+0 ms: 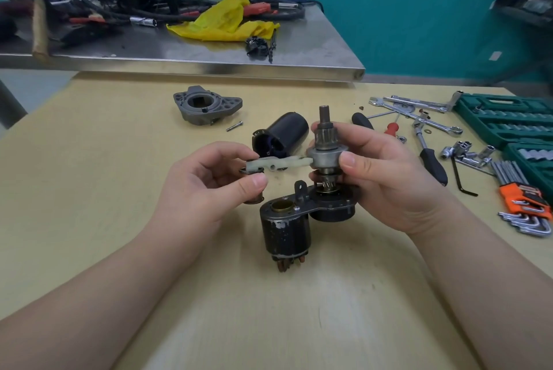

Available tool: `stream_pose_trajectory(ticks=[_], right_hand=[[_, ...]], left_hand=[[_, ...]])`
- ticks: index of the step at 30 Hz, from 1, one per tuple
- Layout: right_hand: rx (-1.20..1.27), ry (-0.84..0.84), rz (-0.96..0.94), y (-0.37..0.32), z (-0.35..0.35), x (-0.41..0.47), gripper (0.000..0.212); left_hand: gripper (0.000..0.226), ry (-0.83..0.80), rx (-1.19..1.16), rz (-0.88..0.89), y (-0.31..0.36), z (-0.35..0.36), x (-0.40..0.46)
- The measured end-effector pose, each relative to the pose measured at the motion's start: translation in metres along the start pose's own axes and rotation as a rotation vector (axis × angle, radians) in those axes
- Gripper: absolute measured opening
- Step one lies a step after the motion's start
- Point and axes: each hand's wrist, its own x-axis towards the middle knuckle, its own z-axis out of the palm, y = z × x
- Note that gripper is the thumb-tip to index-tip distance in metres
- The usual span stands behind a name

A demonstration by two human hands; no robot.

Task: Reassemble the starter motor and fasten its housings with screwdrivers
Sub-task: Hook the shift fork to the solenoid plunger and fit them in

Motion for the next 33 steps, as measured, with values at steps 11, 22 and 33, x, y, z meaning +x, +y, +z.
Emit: stream_pose_trajectory(ticks=[11, 22, 33], right_hand=[[-0.007, -0.019, -0.007, 0.001, -0.001, -0.001, 0.052], [-0.215, -0.002, -0.051, 0.011, 0.009, 0.003, 0.056], [-0.425, 0.062, -0.025, 0.016, 0.015, 0.004, 0.066]], left_hand=[[0.024, 0.009, 0.085, 0.018, 0.003, 0.013, -0.005], [0.026, 0.053, 0.038, -0.054, 0.001, 0.022, -0.003], [0.029, -0.015, 0.009, -0.092, -0.003, 0.023, -0.002]])
